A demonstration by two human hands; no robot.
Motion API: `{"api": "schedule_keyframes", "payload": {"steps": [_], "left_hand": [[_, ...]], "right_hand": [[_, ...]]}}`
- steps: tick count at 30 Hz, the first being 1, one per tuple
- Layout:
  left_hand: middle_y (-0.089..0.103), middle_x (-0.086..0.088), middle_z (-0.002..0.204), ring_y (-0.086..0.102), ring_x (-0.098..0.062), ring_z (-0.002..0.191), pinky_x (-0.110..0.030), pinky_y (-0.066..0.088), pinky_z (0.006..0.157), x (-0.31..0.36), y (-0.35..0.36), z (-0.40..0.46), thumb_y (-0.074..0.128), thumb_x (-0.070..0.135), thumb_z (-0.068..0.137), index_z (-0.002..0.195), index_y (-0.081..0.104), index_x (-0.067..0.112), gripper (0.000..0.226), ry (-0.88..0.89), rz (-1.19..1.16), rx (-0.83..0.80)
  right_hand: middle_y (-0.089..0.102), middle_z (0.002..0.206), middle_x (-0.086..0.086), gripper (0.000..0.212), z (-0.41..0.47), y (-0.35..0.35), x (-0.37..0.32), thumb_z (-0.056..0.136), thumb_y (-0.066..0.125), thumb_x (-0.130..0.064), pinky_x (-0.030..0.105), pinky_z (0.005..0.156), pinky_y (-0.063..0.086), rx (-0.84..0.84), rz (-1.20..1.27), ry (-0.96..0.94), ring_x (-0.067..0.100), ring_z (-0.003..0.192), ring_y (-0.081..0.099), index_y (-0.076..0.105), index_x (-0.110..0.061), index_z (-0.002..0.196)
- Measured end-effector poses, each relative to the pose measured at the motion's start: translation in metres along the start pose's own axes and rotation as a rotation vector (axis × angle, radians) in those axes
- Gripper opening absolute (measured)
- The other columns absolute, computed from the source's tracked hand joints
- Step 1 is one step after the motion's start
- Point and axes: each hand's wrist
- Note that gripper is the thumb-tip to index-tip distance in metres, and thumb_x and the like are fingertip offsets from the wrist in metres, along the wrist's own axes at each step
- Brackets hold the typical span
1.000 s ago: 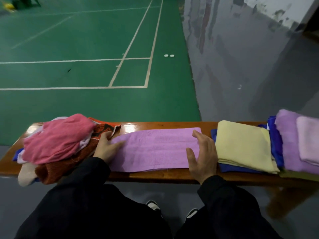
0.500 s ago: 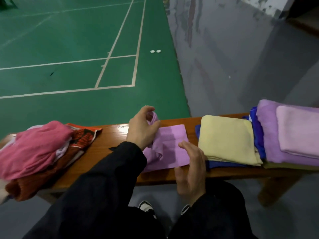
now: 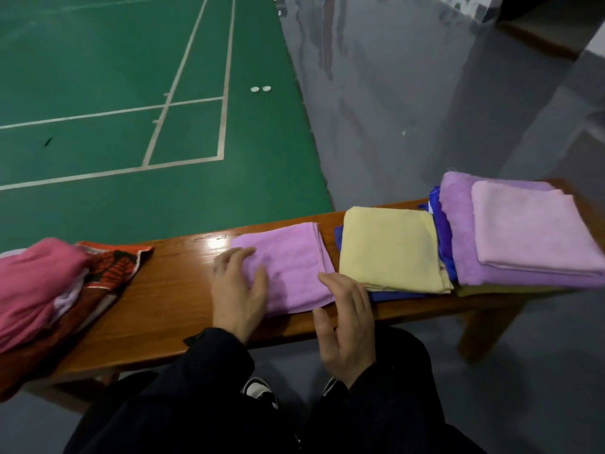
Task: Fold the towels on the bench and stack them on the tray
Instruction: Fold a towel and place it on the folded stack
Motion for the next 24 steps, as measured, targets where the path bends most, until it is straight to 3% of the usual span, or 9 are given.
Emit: {"api": "schedule_keyframes", "payload": {"steps": [2, 5, 7, 9, 11, 14, 18, 24], "left_hand": [[0.048, -0.014, 0.143, 0.044, -0.031, 0.134, -0.045, 0.037, 0.114, -0.01, -0.005, 0.005, 0.069, 0.031, 0.091, 0.142, 0.049, 0.009, 0.059, -0.244, -0.004, -0.031], [0.056, -0.013, 0.136, 0.055, -0.031, 0.127, -0.051, 0.049, 0.107, -0.003, -0.005, 0.016, 0.079, 0.026, 0.085, 0.155, 0.03, 0.008, 0.088, -0.524, -0.346, -0.044], [0.064, -0.012, 0.121, 0.066, -0.033, 0.11, -0.049, 0.058, 0.094, 0.009, -0.007, 0.022, 0.084, 0.016, 0.08, 0.149, 0.037, 0.006, 0.084, -0.758, -0.674, -0.044], [0.069, -0.019, 0.115, 0.07, -0.037, 0.1, -0.047, 0.062, 0.077, 0.025, -0.013, 0.024, 0.081, 0.007, 0.08, 0.133, 0.053, 0.002, 0.06, -0.859, -0.895, -0.164], [0.07, -0.023, 0.116, 0.071, -0.041, 0.1, -0.05, 0.061, 0.072, 0.046, -0.024, 0.021, 0.075, 0.001, 0.084, 0.129, 0.057, 0.005, 0.049, -0.792, -0.995, -0.264], [0.067, -0.021, 0.122, 0.072, -0.038, 0.101, -0.054, 0.061, 0.08, 0.092, -0.042, 0.028, 0.069, -0.003, 0.087, 0.135, 0.054, 0.015, 0.053, -0.568, -1.11, -0.312], [0.066, -0.02, 0.118, 0.073, -0.033, 0.083, -0.058, 0.06, 0.077, 0.167, -0.051, 0.035, 0.064, -0.006, 0.09, 0.144, 0.048, 0.023, 0.064, -0.402, -1.227, -0.442], [0.064, -0.016, 0.127, 0.072, -0.034, 0.104, -0.045, 0.061, 0.076, 0.22, -0.018, 0.049, 0.067, -0.005, 0.087, 0.145, 0.049, 0.02, 0.065, -0.303, -1.278, -0.563]], "right_hand": [[0.063, 0.13, 0.001, 0.049, -0.002, 0.007, 0.001, 0.106, 0.036, -0.046, 0.045, 0.099, 0.047, -0.045, -0.032, -0.014, 0.021, 0.121, 0.058, 0.063, -0.013, 0.13], [0.063, 0.128, 0.001, 0.047, -0.006, 0.017, 0.002, 0.106, 0.037, -0.045, 0.046, 0.097, 0.048, -0.089, -0.055, -0.013, 0.022, 0.118, 0.058, 0.064, -0.014, 0.129], [0.063, 0.126, 0.0, 0.046, -0.005, 0.02, 0.0, 0.106, 0.037, -0.047, 0.046, 0.095, 0.049, -0.1, -0.066, 0.013, 0.022, 0.116, 0.059, 0.064, -0.016, 0.128], [0.063, 0.125, -0.001, 0.047, -0.003, 0.017, -0.004, 0.106, 0.036, -0.049, 0.045, 0.094, 0.05, -0.081, -0.053, 0.045, 0.019, 0.116, 0.059, 0.064, -0.017, 0.126], [0.063, 0.127, -0.003, 0.045, 0.0, 0.01, -0.013, 0.106, 0.037, -0.049, 0.045, 0.096, 0.05, -0.038, -0.011, 0.069, 0.017, 0.118, 0.058, 0.063, -0.018, 0.126], [0.063, 0.128, -0.003, 0.045, 0.004, -0.009, -0.027, 0.106, 0.039, -0.045, 0.045, 0.098, 0.049, 0.031, 0.035, 0.08, 0.019, 0.12, 0.058, 0.063, -0.015, 0.128], [0.062, 0.128, -0.003, 0.044, 0.007, -0.037, -0.044, 0.105, 0.04, -0.044, 0.048, 0.094, 0.05, 0.174, 0.109, 0.087, 0.021, 0.118, 0.059, 0.062, -0.013, 0.128], [0.062, 0.128, -0.001, 0.037, 0.025, -0.083, -0.065, 0.097, 0.045, -0.024, 0.046, 0.095, 0.049, 0.368, 0.186, -0.001, 0.027, 0.118, 0.061, 0.06, -0.012, 0.128]]}}
Point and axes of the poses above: each hand's wrist, its own z-axis towards the middle knuckle, its own y-axis out of the palm, x = y × z
